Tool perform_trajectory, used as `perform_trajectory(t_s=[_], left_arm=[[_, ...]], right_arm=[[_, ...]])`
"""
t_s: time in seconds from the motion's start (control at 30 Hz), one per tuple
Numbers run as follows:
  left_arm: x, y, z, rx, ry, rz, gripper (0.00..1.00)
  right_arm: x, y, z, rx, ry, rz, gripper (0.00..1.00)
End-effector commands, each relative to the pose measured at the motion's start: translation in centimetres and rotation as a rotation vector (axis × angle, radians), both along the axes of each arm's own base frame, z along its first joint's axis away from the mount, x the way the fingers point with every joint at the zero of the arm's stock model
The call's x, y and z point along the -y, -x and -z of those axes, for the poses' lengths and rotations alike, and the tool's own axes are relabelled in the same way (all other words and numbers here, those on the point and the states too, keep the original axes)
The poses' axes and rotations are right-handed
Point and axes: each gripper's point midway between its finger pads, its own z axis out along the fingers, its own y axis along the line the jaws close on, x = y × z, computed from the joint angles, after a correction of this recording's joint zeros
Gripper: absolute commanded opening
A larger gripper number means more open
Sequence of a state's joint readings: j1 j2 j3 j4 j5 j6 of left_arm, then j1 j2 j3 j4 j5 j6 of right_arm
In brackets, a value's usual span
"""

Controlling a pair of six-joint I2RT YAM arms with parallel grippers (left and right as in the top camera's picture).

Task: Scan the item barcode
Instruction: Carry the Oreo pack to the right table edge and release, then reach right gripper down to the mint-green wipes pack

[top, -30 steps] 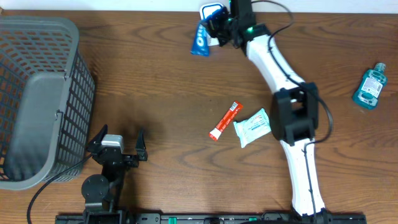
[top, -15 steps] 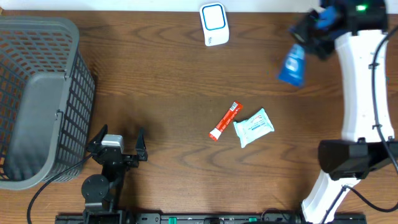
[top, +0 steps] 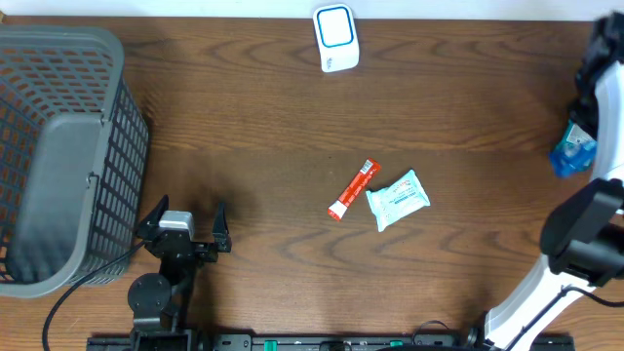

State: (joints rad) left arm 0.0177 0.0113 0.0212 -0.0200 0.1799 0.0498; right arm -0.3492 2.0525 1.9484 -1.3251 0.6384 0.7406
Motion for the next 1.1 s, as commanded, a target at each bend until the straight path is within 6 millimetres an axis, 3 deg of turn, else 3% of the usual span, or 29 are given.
perform_trajectory(t_s=[0.0, 0.17, 0.3, 0.33, 0.4, 0.47, 0.57, 0.6, 0.7, 0.8, 0.93, 1.0, 1.07], left_arm=[[0.2, 0.1, 1.6, -0.048, -0.003, 0.013, 0.98], [0.2, 0.1, 1.6, -0.048, -0.003, 0.013, 0.98], [0.2, 0.1, 1.6, -0.048, -0.003, 0.013, 0.98], [0.2, 0.1, 1.6, -0.048, -0.003, 0.013, 0.98], [0.2, 0.1, 1.6, -0.048, -0.003, 0.013, 0.98], [0.2, 0.1, 1.6, -0.048, -0.003, 0.013, 0.98], [0.2, 0.1, 1.6, -0.048, -0.003, 0.013, 0.98], [0.2, 0.1, 1.6, -0.048, -0.003, 0.013, 0.98], [0.2, 0.1, 1.6, -0.048, -0.003, 0.013, 0.98], [0.2, 0.1, 1.6, -0.048, -0.003, 0.013, 0.98], [0.2, 0.1, 1.6, -0.048, -0.003, 0.013, 0.98], [0.2, 0.1, 1.6, -0.048, -0.003, 0.013, 0.98], [0.2, 0.1, 1.6, -0.048, -0.003, 0.013, 0.98]], right_arm=[[3.9, 2.4, 2.1, -0.097, 0.087, 0.015, 0.01], [7.3, 3.4, 6.1, -0.116, 0.105, -0.019, 0.01], [9.0, 4.1, 6.8, -0.087, 0.121, 0.009, 0.01], [9.3, 4.1, 6.7, -0.082, 0.125, 0.015, 0.09], [9.6, 4.2, 6.6, -0.083, 0.127, 0.012, 0.49], [9.6, 4.2, 6.6, -0.085, 0.126, 0.005, 0.64], [8.7, 3.2, 6.5, -0.062, 0.089, -0.025, 0.99], [8.1, 2.6, 6.3, -0.045, 0.068, -0.042, 0.99], [5.8, 0.1, 4.7, 0.036, -0.002, -0.113, 0.99], [0.8, -3.5, 1.5, 0.173, -0.120, -0.234, 0.99], [-8.7, -6.6, -1.4, 0.304, -0.331, -0.454, 0.99], [-13.4, -6.7, -2.0, 0.304, -0.425, -0.546, 0.99], [-17.7, -5.4, -1.7, 0.249, -0.507, -0.568, 0.99]])
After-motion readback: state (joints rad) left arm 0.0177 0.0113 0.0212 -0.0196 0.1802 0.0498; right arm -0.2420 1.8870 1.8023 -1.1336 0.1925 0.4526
